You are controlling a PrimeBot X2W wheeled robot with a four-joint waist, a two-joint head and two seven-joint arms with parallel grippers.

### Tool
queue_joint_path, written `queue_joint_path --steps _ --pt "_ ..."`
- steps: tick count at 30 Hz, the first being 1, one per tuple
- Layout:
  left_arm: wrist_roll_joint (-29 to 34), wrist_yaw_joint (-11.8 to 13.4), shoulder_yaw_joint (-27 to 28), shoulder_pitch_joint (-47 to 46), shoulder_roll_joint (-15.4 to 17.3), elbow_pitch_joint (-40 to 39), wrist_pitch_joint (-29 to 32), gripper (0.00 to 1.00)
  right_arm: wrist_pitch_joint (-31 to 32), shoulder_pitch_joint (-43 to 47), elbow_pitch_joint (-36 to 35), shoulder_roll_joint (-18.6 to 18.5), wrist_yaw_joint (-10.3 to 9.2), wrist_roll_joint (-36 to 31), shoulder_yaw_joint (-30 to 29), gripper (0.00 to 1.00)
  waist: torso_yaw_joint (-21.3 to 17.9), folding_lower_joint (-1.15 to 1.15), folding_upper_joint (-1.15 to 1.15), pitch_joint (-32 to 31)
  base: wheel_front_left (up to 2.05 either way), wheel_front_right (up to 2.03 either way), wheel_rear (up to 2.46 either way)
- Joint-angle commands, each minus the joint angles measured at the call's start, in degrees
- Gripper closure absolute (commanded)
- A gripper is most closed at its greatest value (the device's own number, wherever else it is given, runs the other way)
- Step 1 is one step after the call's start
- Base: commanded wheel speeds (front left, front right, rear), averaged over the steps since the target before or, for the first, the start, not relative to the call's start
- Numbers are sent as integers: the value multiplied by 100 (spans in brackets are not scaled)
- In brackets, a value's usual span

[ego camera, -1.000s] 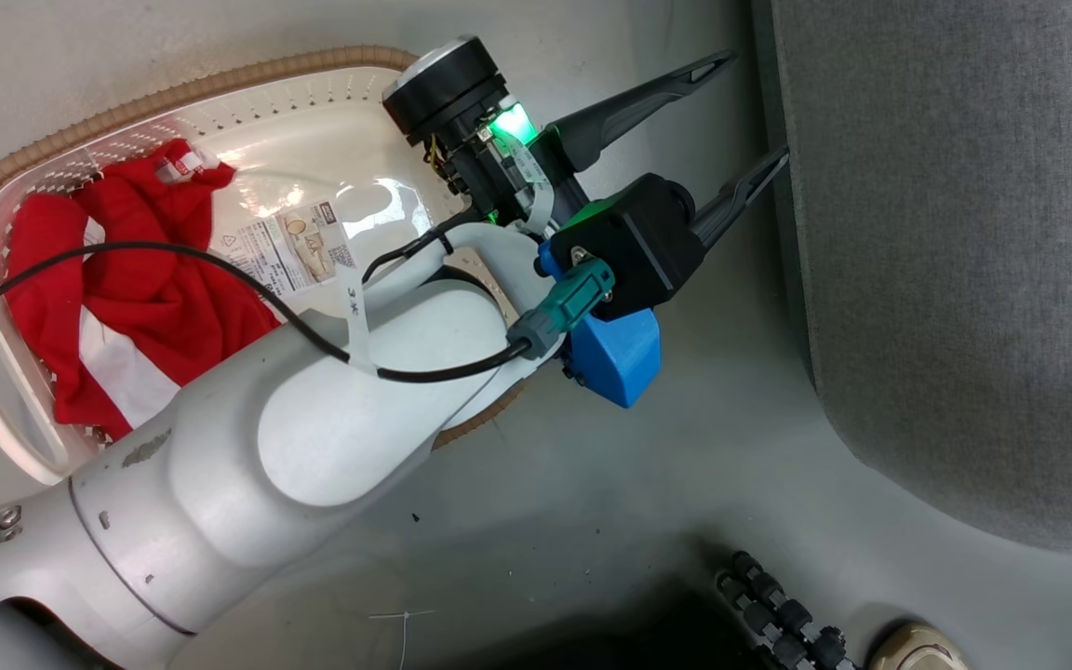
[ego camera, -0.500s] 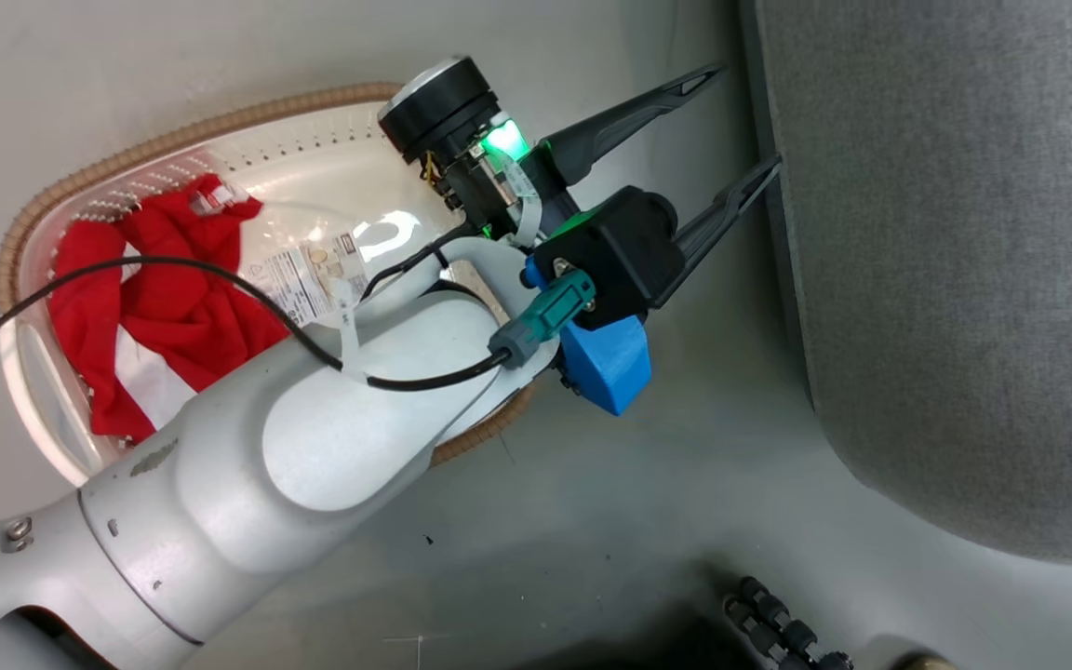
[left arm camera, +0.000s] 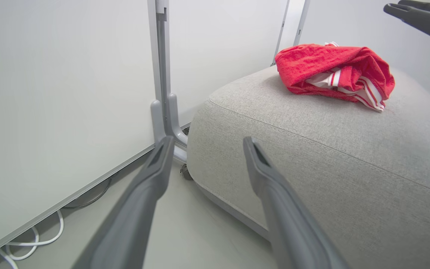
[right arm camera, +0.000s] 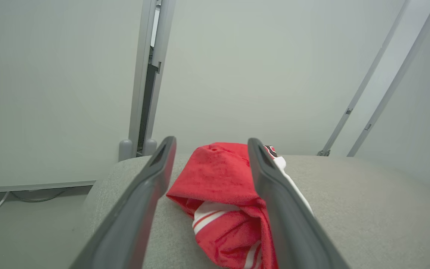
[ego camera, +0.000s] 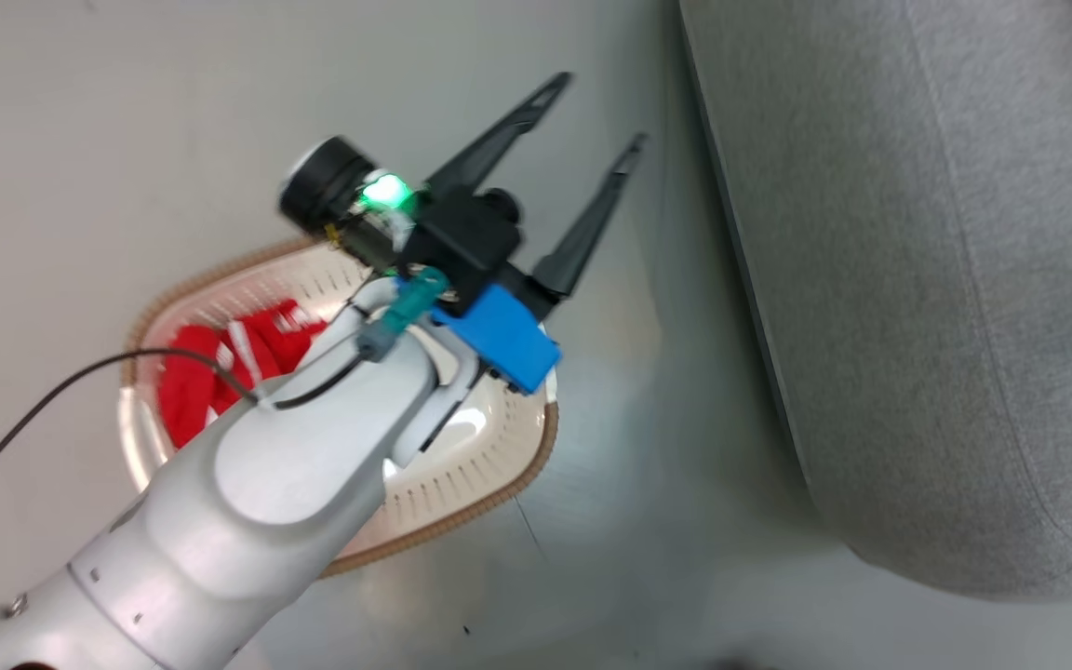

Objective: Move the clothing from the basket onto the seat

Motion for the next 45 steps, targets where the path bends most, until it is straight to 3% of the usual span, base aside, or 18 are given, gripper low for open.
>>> queue_joint_path --steps 1,12,22,32,33,45 --pt "-58 111 208 231 61 -12 -48 0 -1 168 -164 88 -3 -88 259 0 244 1 0 -574 0 0 0" --pt "330 410 1954 1659 188 -751 -46 0 -1 528 -427 311 -3 -265 1576 0 912 1 0 -1647 0 0 0" --pt "745 237 3159 2983 -7 -1041 -47 0 -1 1034 -417 587 -4 -238 2097 0 1359 1 0 -2398 0 0 0" --pt "1254 -202 4168 4296 -344 -1250 -46 0 -1 1936 -251 934 -3 -155 2009 0 1566 1 0 -3105 0 0 0" --pt "1438 -417 4475 4665 -501 -1290 -47 0 -1 2272 -206 1064 -3 -137 1926 0 1581 1 0 -3291 0 0 0" --pt "1856 -912 5097 5422 -869 -1331 -47 0 -1 2978 -97 1352 -3 -64 1778 0 1536 1 0 -3675 0 0 0"
